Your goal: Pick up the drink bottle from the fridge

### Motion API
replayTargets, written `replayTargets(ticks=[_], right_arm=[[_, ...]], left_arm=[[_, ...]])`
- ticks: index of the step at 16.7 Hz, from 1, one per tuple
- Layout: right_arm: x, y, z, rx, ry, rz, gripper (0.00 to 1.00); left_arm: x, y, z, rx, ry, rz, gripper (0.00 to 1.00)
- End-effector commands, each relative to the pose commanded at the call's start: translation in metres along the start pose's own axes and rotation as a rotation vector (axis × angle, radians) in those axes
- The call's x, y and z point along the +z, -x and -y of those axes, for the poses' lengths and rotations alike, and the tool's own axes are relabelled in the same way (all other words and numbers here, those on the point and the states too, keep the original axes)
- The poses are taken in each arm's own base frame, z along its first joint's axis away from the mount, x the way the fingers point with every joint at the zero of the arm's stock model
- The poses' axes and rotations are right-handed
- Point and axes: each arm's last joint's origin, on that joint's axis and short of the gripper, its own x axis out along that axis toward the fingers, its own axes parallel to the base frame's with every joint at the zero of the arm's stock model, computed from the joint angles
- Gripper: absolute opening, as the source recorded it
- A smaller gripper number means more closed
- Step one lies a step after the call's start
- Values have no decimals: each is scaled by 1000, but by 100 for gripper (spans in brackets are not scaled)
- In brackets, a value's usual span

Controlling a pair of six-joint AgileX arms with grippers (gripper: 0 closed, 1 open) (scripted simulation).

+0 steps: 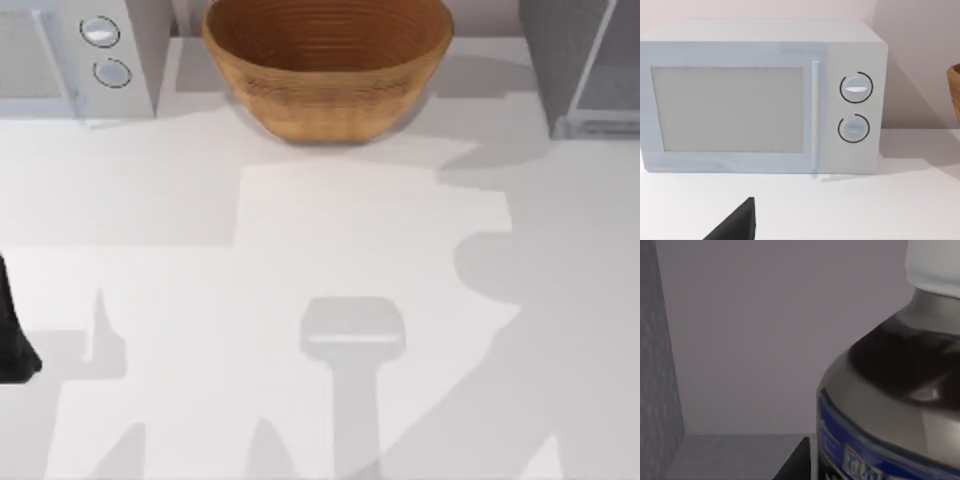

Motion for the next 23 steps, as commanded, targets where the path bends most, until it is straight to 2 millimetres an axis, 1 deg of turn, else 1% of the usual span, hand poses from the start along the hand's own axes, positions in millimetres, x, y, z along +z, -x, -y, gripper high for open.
replayTargets(ticks=[3,5,7,12,14,16,18,19,21,23], right_arm=[[-5,34,-1,1,-4,-16,0],[-5,50,-2,2,-2,-9,0],[-4,56,-2,2,0,-2,0],[-5,55,-5,7,-4,-10,0],[2,63,-9,7,-3,-14,0],[15,76,-17,5,0,-15,0],[32,98,-28,2,4,-12,0],[41,112,-34,0,6,-7,0],[58,146,-47,-2,10,6,0],[69,186,-60,-3,12,23,0]], left_arm=[[0,0,0,0,0,0,100],[0,0,0,0,0,0,100],[0,0,0,0,0,0,100],[0,0,0,0,0,0,100],[0,0,0,0,0,0,100],[0,0,0,0,0,0,100],[0,0,0,0,0,0,100],[0,0,0,0,0,0,100],[0,0,0,0,0,0,100],[0,0,0,0,0,0,100]])
